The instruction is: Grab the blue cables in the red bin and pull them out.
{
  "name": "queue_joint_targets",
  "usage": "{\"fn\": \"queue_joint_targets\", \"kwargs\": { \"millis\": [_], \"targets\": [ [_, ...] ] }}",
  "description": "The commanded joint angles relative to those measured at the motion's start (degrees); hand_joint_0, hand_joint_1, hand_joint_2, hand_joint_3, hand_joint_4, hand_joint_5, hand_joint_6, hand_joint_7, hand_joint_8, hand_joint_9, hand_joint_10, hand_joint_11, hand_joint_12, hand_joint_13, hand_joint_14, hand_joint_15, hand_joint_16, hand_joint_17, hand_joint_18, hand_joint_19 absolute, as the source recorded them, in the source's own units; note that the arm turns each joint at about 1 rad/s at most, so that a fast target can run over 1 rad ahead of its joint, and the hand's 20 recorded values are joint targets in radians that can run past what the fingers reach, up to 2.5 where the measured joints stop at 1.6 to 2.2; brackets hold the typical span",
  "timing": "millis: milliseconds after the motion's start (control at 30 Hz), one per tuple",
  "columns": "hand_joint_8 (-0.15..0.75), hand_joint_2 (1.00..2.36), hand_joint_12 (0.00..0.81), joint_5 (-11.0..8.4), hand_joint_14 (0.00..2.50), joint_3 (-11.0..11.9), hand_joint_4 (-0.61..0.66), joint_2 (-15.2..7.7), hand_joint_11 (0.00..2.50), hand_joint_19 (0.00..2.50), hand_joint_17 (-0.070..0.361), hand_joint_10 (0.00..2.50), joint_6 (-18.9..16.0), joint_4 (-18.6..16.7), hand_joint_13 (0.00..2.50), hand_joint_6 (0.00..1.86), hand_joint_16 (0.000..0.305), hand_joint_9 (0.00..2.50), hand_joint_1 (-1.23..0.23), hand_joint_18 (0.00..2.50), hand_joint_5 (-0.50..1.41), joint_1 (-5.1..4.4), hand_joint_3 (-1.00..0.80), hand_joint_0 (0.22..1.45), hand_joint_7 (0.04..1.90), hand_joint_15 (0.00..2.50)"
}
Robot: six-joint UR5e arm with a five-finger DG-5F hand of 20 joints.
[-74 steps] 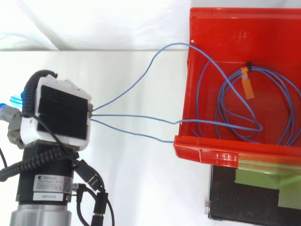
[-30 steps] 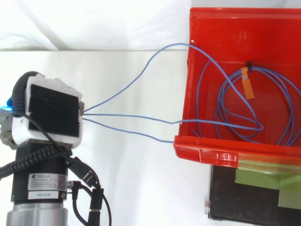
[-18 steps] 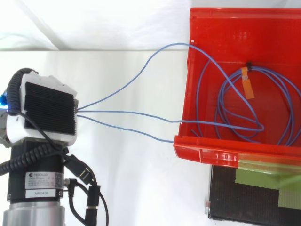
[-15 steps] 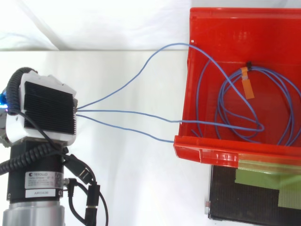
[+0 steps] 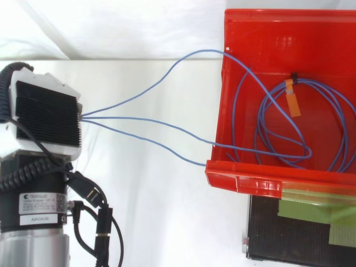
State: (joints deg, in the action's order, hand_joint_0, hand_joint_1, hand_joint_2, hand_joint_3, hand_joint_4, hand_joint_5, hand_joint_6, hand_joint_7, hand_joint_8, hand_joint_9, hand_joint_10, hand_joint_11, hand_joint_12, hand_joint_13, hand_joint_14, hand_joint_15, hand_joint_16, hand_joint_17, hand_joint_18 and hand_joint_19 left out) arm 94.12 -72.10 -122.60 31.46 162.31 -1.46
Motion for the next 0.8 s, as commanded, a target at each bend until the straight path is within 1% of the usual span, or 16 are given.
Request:
{"fn": "queue_joint_targets", "kwargs": {
  "millis": [0,33,67,133,200,267,333,433,567,633,767],
  "targets": [
    [0.356,1.01,0.374,0.53,2.50,0.20,0.33,-0.01,1.69,0.98,0.109,0.04,-0.04,0.29,0.90,0.89,0.049,1.09,-1.07,1.09,0.69,0.05,-0.79,0.88,0.40,0.63],
    [0.357,1.01,0.371,0.62,2.50,0.20,0.34,-0.01,1.68,0.97,0.106,0.05,-0.13,0.29,0.90,0.94,0.047,1.08,-1.07,1.09,0.67,0.05,-0.73,0.89,0.37,0.61],
    [0.356,1.01,0.364,0.62,2.50,0.20,0.34,-0.01,1.68,0.97,0.108,0.07,-0.13,0.29,0.90,0.96,0.048,1.07,-1.07,1.09,0.66,0.05,-0.71,0.89,0.36,0.61],
    [0.361,1.01,0.377,1.06,2.50,0.20,0.36,-0.01,1.65,0.97,0.108,0.11,-0.66,0.29,0.90,1.03,0.048,1.06,-1.08,1.09,0.61,0.14,-0.60,0.91,0.32,0.61],
    [0.357,1.02,0.377,1.15,2.50,0.20,0.37,-0.01,1.65,0.97,0.108,0.13,-0.84,0.29,0.90,1.06,0.048,1.05,-1.08,1.09,0.59,0.23,-0.55,0.92,0.30,0.61],
    [0.358,1.02,0.369,1.59,2.50,0.20,0.37,-0.01,1.63,0.97,0.107,0.15,-1.10,0.29,0.90,1.08,0.048,1.05,-1.08,1.09,0.57,0.31,-0.54,0.92,0.28,0.61],
    [0.363,1.01,0.377,1.85,2.50,0.20,0.37,-0.09,1.63,0.96,0.109,0.17,-1.10,0.29,0.90,1.07,0.048,1.04,-1.08,1.09,0.56,0.49,-0.58,0.92,0.29,0.61],
    [0.357,1.01,0.378,2.20,2.50,0.20,0.38,-0.09,1.61,0.98,0.110,0.18,-1.10,0.29,0.90,1.05,0.049,1.03,-1.07,1.08,0.55,0.67,-0.73,0.88,0.30,0.62],
    [0.362,1.01,0.385,2.29,2.50,0.20,0.37,-0.09,1.61,0.97,0.110,0.19,-1.19,0.29,0.90,1.04,0.049,1.02,-1.07,1.08,0.55,0.75,-0.82,0.88,0.29,0.63],
    [0.356,1.00,0.374,2.29,2.50,0.20,0.38,-0.09,1.61,0.96,0.110,0.20,-1.19,0.38,0.89,1.04,0.049,1.01,-1.09,1.08,0.54,0.75,-0.87,0.87,0.30,0.62],
    [0.357,1.00,0.371,2.38,2.50,0.20,0.38,-0.09,1.60,0.97,0.109,0.22,-1.19,0.38,0.88,1.03,0.049,1.00,-1.12,1.07,0.53,1.02,-0.89,0.87,0.29,0.60]
  ]
}}
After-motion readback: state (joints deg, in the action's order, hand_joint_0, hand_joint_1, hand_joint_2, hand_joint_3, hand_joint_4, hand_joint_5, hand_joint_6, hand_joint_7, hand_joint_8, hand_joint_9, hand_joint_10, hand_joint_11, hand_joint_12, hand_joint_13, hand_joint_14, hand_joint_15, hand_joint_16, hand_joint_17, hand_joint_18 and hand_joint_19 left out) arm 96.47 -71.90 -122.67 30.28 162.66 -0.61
